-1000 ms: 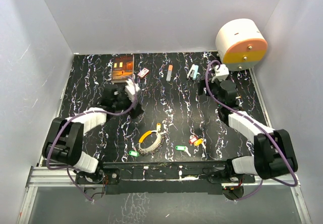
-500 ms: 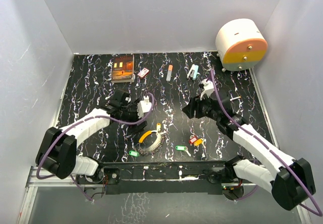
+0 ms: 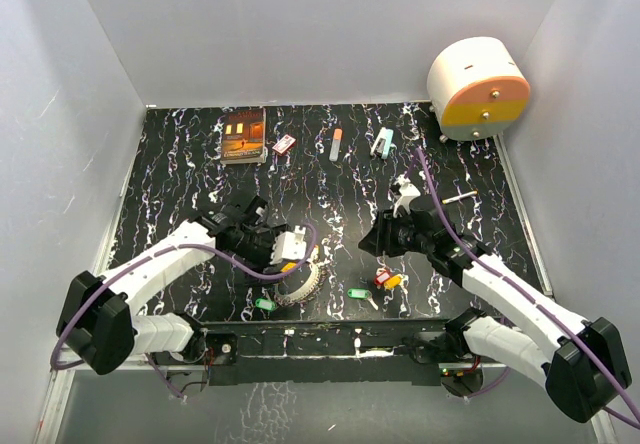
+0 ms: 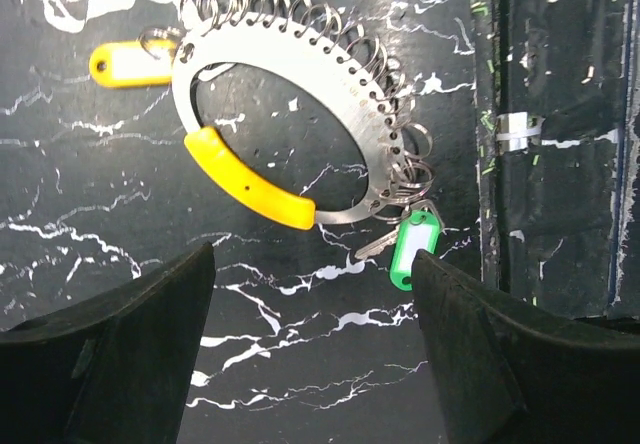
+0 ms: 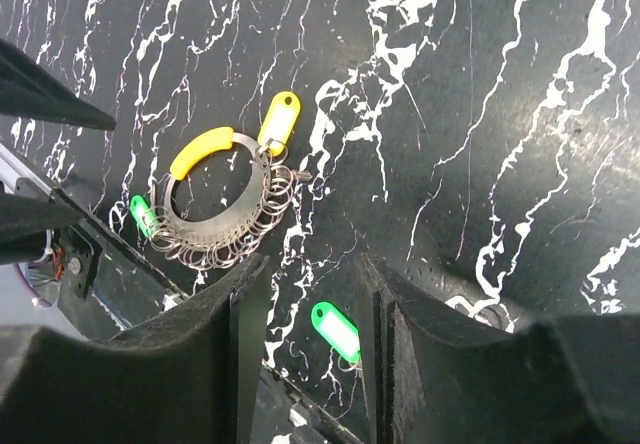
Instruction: Put the keys on the keyring
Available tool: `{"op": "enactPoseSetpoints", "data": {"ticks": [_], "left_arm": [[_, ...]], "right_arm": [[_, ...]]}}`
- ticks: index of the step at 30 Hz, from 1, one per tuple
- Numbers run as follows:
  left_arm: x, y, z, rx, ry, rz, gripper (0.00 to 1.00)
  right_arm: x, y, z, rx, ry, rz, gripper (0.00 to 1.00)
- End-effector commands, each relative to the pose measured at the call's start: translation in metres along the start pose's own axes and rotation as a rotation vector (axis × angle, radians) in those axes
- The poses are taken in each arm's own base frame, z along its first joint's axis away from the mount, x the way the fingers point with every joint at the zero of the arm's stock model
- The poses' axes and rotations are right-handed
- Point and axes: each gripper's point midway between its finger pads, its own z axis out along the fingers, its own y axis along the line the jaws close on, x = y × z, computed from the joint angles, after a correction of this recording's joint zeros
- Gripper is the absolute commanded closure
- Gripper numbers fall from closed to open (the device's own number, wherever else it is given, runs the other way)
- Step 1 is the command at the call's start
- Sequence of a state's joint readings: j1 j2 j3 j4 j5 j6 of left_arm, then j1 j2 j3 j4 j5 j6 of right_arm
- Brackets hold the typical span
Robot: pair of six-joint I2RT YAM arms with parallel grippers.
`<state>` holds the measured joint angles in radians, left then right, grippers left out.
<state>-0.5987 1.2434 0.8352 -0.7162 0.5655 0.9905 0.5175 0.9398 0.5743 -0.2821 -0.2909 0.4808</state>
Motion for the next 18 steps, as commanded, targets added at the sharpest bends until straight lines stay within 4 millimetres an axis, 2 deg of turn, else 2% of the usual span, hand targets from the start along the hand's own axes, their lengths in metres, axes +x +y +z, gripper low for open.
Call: {"op": "enactPoseSetpoints", "data": {"ticks": [1,9,18], "left_arm": [[-0.016,-0.014,-0.002,0.046,-0.013,0.081,0.23],[-0.002,-0.039,0.015,0.087,0.049,0.196,0.25],[0.004,-0.033,0.028,0.091,0.093,0.265,0.25]], "right_arm": [[0.002,0.003,0.003,-0.013,-0.009,0.052,0.59],[0.015,-0.003,0.007,-0.008,0.012,0.069,0.64],[0.018,-0.003,0.012,-0.014,0.023,0.07,0.66]]}}
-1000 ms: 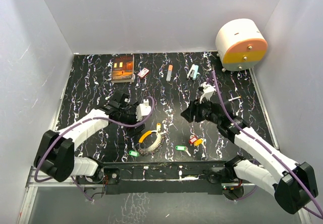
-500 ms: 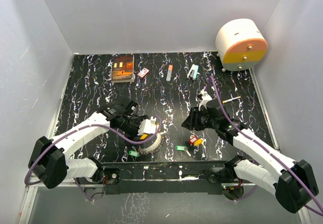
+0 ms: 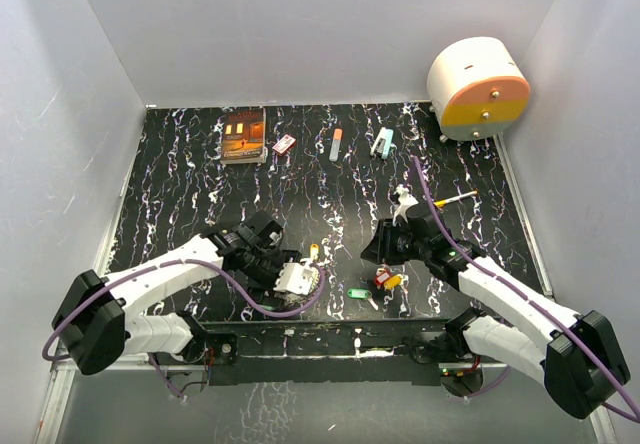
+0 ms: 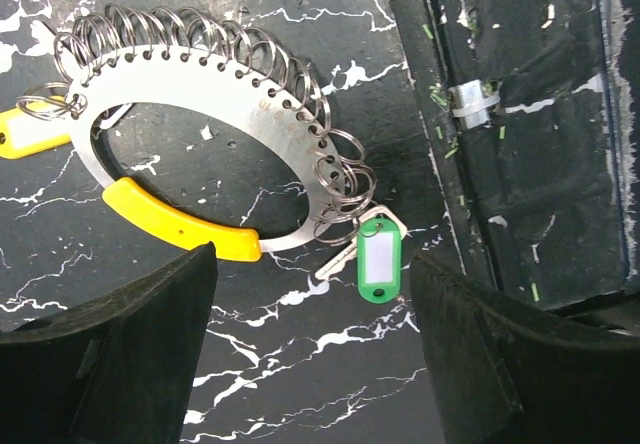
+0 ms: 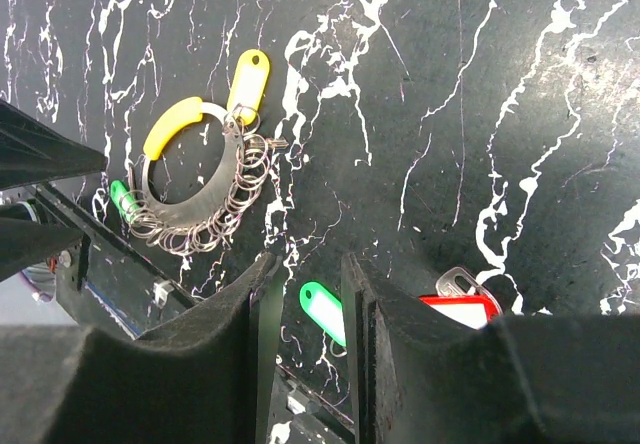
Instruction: Put the keys on the keyring
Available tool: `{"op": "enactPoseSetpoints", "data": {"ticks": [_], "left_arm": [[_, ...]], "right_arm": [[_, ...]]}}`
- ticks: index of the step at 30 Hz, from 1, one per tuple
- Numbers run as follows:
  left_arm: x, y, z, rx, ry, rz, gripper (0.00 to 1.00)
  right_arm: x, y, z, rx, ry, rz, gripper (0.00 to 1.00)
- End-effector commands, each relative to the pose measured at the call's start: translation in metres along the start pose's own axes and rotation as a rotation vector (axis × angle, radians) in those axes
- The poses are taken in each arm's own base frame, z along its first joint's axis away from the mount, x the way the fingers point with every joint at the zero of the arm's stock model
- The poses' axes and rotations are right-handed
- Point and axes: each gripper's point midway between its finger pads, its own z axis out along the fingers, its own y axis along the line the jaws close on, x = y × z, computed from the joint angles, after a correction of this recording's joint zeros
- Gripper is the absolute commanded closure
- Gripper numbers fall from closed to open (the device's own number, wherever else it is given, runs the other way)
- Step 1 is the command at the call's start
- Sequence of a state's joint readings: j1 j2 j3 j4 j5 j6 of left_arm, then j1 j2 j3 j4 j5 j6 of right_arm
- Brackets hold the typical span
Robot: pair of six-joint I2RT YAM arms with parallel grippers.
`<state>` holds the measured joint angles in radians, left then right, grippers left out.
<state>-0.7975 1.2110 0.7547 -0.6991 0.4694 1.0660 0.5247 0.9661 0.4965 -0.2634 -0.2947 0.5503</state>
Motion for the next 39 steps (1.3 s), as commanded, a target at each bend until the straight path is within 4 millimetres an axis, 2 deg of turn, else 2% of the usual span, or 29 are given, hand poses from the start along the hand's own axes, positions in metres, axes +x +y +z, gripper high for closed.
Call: {"op": "enactPoseSetpoints", "data": {"ticks": [1,9,17,23,31,37,39], "left_arm": [[-0.001,0.002,0.006,0.012,0.003,0.041,0.25],[0.0,-0.007,0.027,0.068,0.009,0.036,0.29],[0.006,-0.009,0.038,0.091,0.029,0.028,0.39],[0.005,-0.012,0.042,0.107,0.027,0.008,0.52],[0.005,-0.009,0.042,0.091,0.031,0.005,0.59],[0.005,-0.008,0.044,0.082,0.025,-0.012,0.82],[0.005,-0.009,0.045,0.087,0.024,-0.013,0.82]], "right_arm": [[-0.014,0.012,0.001,-0.047,-0.052,-0.021,0.66],[-0.01,0.008,0.002,-0.043,-0.056,-0.02,0.65],[-0.004,0.004,0.002,-0.036,-0.057,-0.016,0.65],[-0.005,0.002,0.0,-0.025,-0.058,-0.028,0.64],[-0.006,0.001,0.001,-0.019,-0.062,-0.028,0.64],[-0.007,0.001,0.0,-0.013,-0.067,-0.029,0.64],[-0.008,0.001,0.0,-0.012,-0.07,-0.031,0.64]]}}
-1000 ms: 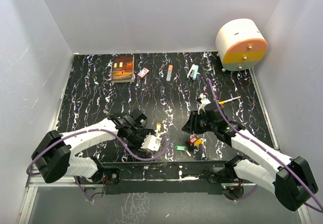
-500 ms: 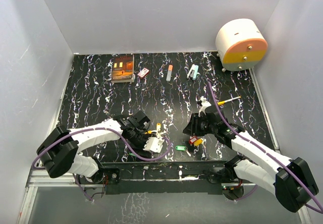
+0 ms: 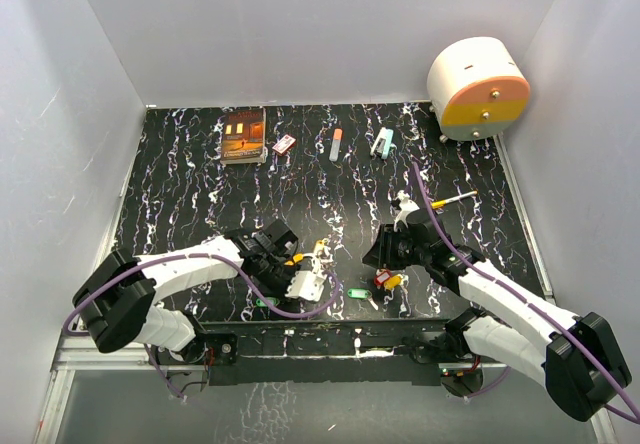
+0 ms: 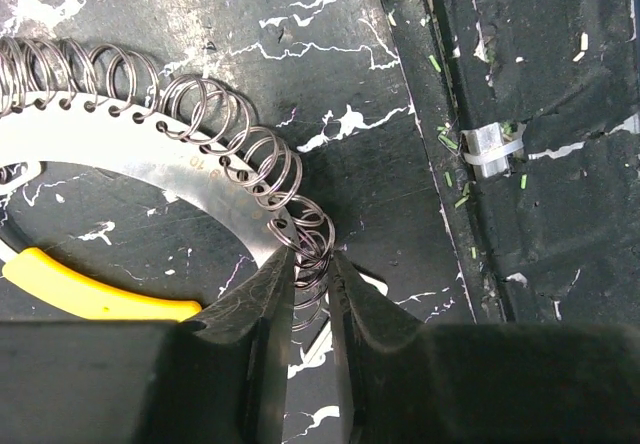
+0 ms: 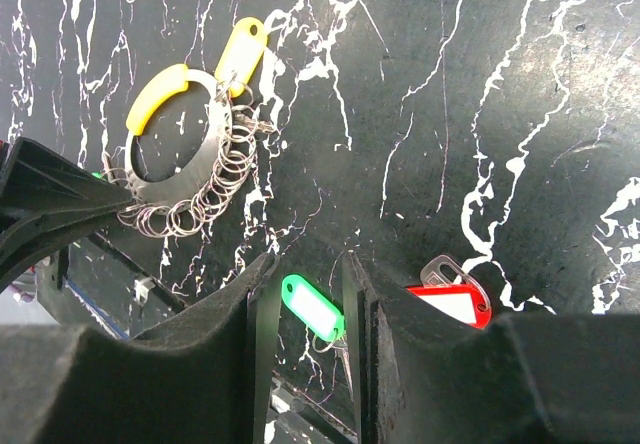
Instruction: Put the keys on the keyring
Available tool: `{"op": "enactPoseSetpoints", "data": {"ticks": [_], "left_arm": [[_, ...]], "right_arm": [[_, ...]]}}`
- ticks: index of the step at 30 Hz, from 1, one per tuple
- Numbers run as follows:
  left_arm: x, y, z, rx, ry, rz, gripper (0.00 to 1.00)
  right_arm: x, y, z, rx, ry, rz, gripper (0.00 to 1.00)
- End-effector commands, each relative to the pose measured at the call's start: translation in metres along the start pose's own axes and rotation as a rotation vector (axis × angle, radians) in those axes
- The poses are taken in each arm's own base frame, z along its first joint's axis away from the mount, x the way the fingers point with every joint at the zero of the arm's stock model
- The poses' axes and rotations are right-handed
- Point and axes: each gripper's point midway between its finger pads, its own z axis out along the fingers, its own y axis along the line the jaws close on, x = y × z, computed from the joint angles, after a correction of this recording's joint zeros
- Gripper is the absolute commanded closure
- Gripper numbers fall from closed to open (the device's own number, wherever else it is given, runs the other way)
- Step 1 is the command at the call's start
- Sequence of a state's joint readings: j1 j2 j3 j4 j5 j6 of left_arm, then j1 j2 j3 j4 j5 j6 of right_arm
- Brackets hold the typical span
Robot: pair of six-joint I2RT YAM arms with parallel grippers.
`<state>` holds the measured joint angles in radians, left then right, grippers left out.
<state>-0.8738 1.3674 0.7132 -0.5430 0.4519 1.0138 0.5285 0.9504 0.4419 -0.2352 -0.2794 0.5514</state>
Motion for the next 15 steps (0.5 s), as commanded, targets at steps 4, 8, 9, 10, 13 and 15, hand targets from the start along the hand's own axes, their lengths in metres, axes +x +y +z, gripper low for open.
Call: {"op": "enactPoseSetpoints", "data": {"ticks": [4,8,9,10,13,15], "left_arm": [[-0.004,-0.002,0.004,-0.005,-0.025,-0.035,0.89],[-0.014,0.015,0.008,-0.044,-0.054,-0.11,0.98],[-0.019,0.021,0.008,-0.058,-0.065,-0.121,1.0],[-0.024,0.028,0.007,-0.074,-0.074,-0.127,1.0],[-0.033,0.047,0.001,-0.122,-0.074,-0.13,1.0],[-0.034,0.056,-0.005,-0.16,-0.057,-0.126,1.0]], "right_arm": [[-0.02,0.009,-0.003,-0.021,-0.076,-0.035,0.64],[-0.023,0.008,-0.003,-0.007,-0.085,-0.042,0.63],[-0.023,0.007,-0.004,-0.003,-0.087,-0.044,0.63],[-0.024,0.006,-0.004,0.001,-0.089,-0.046,0.63],[-0.027,0.004,-0.006,0.019,-0.099,-0.049,0.63],[-0.029,0.004,-0.008,0.025,-0.109,-0.049,0.63]]}}
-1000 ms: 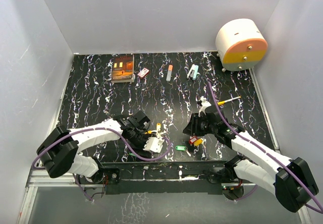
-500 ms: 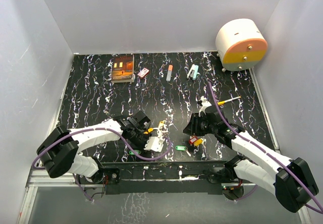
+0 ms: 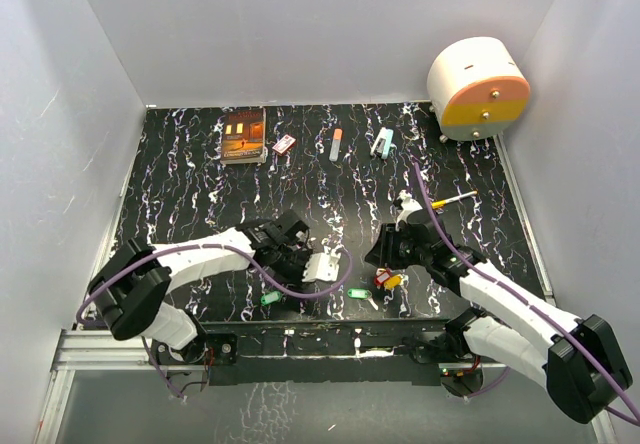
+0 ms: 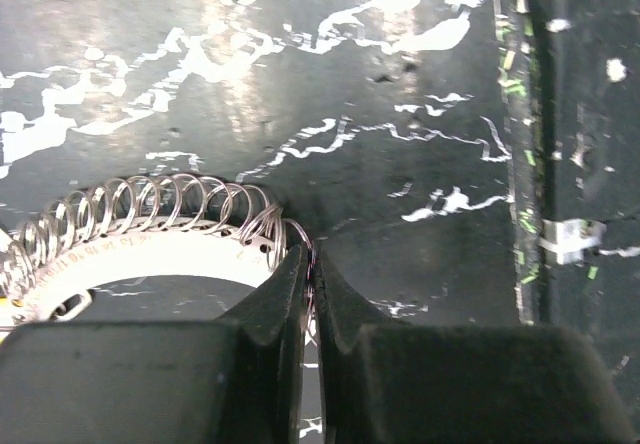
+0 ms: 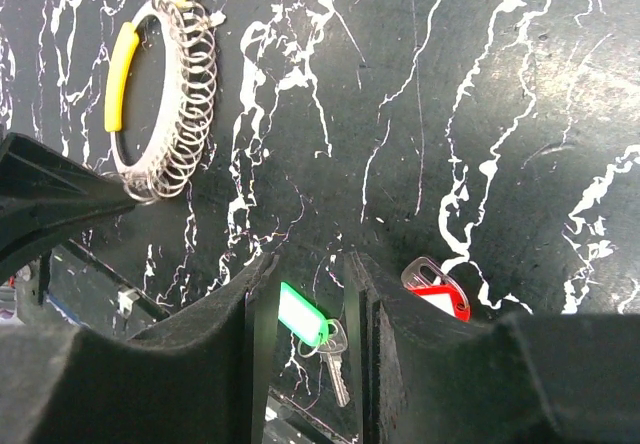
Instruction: Put the keys on the keyring
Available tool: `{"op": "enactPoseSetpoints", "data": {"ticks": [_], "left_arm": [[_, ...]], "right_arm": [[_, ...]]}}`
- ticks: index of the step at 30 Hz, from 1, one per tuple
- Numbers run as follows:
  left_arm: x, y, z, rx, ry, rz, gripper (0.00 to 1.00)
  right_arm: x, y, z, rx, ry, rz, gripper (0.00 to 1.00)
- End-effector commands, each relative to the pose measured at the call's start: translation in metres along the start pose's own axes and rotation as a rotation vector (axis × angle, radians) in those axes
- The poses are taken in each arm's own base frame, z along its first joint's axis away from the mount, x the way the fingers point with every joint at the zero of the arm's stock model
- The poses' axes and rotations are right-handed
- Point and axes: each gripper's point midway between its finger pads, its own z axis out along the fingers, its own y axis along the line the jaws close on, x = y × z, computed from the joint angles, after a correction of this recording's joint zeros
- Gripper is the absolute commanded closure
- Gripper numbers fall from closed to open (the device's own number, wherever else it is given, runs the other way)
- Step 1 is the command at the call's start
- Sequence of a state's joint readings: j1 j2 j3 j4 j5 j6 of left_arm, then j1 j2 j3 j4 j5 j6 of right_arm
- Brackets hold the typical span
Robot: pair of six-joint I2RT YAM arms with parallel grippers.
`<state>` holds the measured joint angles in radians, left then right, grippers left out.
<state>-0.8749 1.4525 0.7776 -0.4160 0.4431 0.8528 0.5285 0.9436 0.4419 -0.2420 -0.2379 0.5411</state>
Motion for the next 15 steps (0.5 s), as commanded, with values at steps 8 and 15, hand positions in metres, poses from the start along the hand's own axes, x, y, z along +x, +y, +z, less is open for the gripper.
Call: {"op": "enactPoseSetpoints", "data": {"ticks": [8,15], "left_arm": [[0.005,0.026,-0.025,-0.216,0.048,0.015,0.84],[0.02,0.027,-0.042,-0.309,0.075,0.015,0.71]], "right_arm": [[-0.026,0.016,-0.008,-0.031,-0.078,-0.035,0.62],[-0.027,0.024,-0.005,-0.075,-0.058,-0.044,0.61]]}}
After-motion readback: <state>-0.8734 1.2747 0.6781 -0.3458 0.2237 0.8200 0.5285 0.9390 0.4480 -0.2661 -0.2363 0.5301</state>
